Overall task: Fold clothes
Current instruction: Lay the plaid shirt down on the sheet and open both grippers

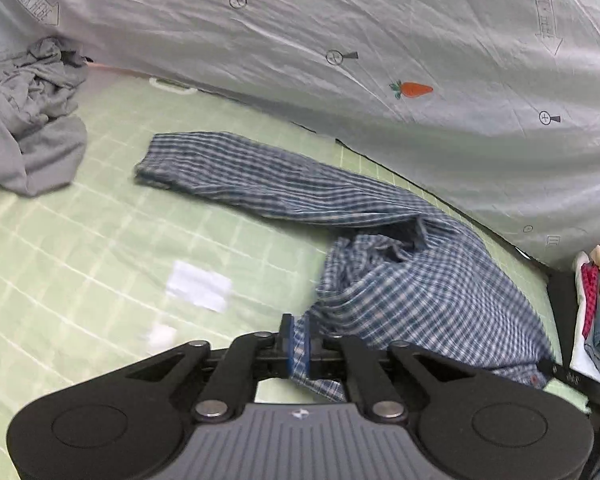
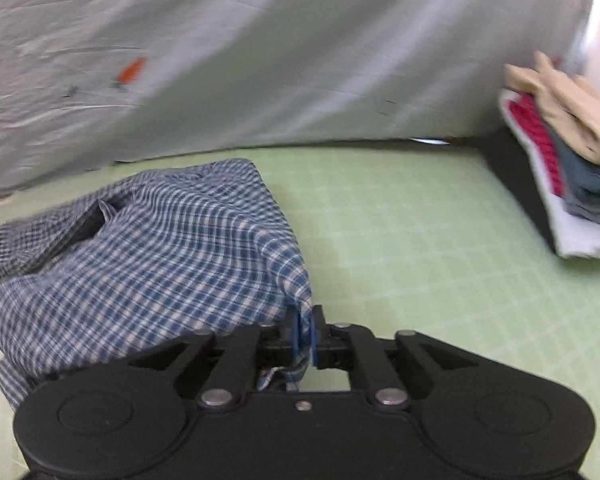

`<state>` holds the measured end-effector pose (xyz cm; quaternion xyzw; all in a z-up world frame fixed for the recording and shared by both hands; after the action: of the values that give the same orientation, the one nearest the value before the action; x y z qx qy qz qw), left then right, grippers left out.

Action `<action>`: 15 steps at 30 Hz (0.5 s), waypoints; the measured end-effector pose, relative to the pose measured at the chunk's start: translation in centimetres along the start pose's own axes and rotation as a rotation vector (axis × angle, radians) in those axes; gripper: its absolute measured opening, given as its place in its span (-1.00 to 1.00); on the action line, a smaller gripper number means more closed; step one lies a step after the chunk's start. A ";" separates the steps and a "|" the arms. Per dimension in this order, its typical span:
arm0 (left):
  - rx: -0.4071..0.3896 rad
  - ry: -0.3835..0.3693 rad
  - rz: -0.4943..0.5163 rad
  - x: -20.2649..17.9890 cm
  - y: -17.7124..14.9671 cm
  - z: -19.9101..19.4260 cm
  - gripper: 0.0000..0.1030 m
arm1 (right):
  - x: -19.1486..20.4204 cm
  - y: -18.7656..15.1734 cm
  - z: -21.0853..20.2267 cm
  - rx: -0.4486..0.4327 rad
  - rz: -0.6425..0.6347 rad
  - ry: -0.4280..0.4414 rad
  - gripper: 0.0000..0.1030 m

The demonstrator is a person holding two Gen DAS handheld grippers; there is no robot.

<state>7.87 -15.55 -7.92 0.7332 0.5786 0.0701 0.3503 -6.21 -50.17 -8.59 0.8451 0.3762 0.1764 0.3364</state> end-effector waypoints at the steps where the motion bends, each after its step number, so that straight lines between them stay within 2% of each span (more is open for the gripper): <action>1: 0.004 0.011 -0.009 -0.5 0.0 0.0 -0.55 | -0.9 -0.1 -0.1 0.003 0.007 -0.014 -0.66; 5: 0.018 0.031 -0.048 -1.4 -0.3 0.9 -0.23 | -2.8 0.4 -0.6 -0.029 0.034 -0.005 -0.17; 7: 0.022 0.038 -0.086 -1.2 -0.2 1.5 -0.04 | -3.5 1.0 -0.3 -0.042 0.040 0.005 -0.09; 8: 0.022 0.037 -0.111 -1.1 0.0 2.0 -0.01 | -3.4 1.5 0.0 -0.051 0.036 0.013 0.07; 11: 0.039 0.011 -0.176 -0.6 1.1 4.1 0.02 | -2.6 2.9 1.0 -0.088 0.012 0.035 0.38; 15: 0.088 -0.026 -0.235 -0.4 2.4 7.1 0.04 | 0.1 5.8 3.8 -0.103 -0.031 0.077 0.51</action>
<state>13.27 -19.22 -11.63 0.6759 0.6585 -0.0064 0.3309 -1.10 -54.60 -7.21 0.8133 0.3922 0.2227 0.3675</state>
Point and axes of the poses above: each gripper's, at about its wrist camera, not at the fingertips, and z roughly the way its jaws point, x to its left, y to its top, the point moved 1 cm from there along z, roughly the way its jaws point, and after that the axes turned 7 degrees about z, right-handed, at the moved point
